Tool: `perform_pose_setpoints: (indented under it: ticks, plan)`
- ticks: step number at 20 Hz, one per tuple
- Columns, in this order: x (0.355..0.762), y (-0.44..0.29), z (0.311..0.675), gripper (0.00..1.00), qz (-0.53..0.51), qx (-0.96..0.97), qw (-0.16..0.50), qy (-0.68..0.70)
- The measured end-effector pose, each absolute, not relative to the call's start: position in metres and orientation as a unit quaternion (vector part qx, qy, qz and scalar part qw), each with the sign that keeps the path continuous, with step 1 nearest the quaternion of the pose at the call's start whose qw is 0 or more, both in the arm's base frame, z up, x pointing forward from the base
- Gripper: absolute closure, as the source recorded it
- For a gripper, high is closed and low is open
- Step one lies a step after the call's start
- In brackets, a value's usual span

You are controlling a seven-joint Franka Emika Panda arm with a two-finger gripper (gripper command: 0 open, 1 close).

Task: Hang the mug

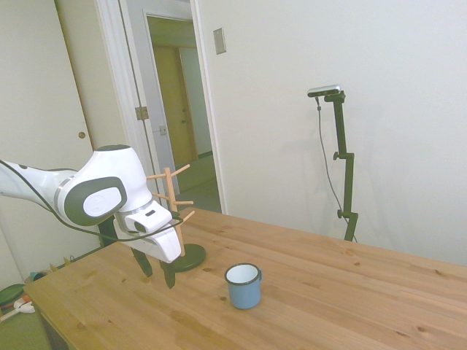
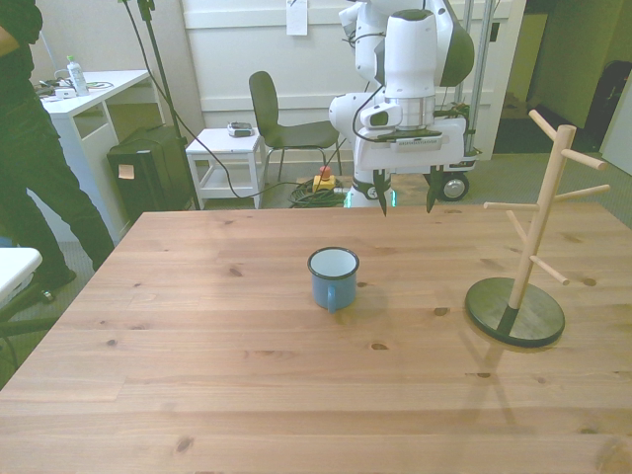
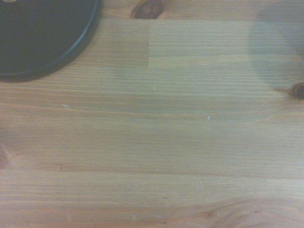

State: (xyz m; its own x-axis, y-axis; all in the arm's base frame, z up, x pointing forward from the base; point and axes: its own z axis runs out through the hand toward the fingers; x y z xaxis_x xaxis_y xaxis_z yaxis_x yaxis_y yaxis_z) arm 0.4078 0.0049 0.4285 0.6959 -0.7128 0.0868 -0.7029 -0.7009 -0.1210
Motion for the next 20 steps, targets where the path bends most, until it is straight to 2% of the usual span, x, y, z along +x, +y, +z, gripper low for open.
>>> perform_pose_setpoints:
  ticks: [4, 12, 20]
  plan:
    - [0.408, -0.004, 0.432, 0.00, -0.062, -0.915, 0.047, 0.396]
    - [0.414, -0.091, 0.476, 0.00, -0.067, -0.878, 0.098, 0.465]
    - [0.454, -0.171, 0.452, 0.00, -0.036, -0.830, 0.140, 0.539]
